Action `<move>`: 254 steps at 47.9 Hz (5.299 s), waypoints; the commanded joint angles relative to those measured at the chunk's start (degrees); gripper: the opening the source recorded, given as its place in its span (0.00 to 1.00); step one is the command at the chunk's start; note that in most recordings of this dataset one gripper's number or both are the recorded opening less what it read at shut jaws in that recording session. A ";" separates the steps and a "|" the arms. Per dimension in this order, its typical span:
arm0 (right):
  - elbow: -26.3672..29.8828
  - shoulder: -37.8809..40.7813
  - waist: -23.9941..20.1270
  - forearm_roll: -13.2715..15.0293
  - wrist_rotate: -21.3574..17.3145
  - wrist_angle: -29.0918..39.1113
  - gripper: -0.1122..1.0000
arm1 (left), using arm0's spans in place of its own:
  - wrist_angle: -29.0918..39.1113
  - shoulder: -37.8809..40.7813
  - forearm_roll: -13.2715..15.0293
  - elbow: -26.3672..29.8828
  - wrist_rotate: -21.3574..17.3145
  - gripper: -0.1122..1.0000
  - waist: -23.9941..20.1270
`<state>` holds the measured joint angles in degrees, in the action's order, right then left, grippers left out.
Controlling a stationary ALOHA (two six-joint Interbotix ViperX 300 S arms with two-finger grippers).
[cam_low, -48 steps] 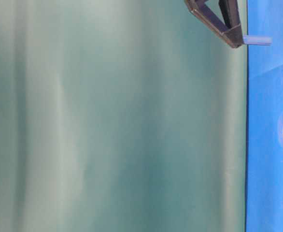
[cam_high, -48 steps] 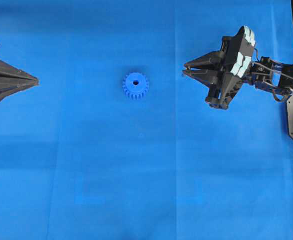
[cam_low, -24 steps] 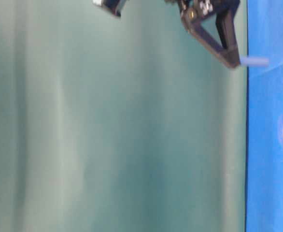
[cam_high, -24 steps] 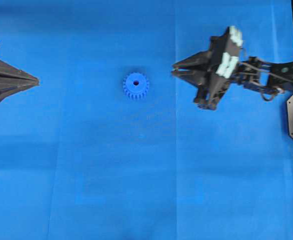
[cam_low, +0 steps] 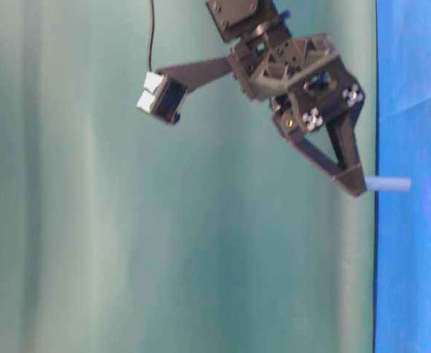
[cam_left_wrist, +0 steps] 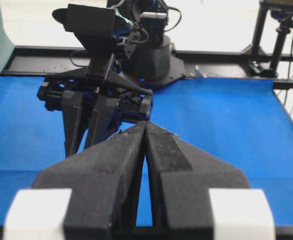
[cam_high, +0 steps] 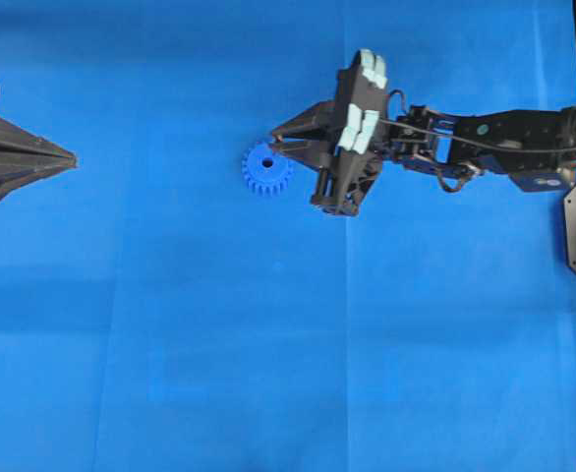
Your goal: Insert the shaft placed at a random location into the center hole of the small gear at another random location.
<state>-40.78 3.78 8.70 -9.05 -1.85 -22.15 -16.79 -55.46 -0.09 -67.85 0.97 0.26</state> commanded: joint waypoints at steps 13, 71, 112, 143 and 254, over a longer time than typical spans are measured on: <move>3.25 0.44 -0.53 0.18 0.09 1.14 0.13 | -0.18 0.18 0.00 0.53 0.09 0.10 0.00; 3.69 7.03 -1.05 -0.35 -0.35 -1.32 0.13 | -0.26 0.18 0.00 0.53 0.00 0.10 0.00; 3.78 8.17 -1.05 -0.44 -0.44 -0.70 0.16 | -0.18 0.26 0.00 0.53 0.00 0.10 0.00; 3.52 -1.32 -1.05 -0.26 -0.09 4.22 0.82 | 0.00 0.18 -0.09 0.53 0.00 0.10 0.00; -12.13 -23.64 -1.05 -0.44 -0.26 5.80 0.82 | -0.09 -0.18 0.00 0.53 0.00 0.10 0.00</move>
<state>-53.44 -19.07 7.73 -9.40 -2.02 -15.73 -16.52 -55.90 -0.09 -67.94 0.97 0.18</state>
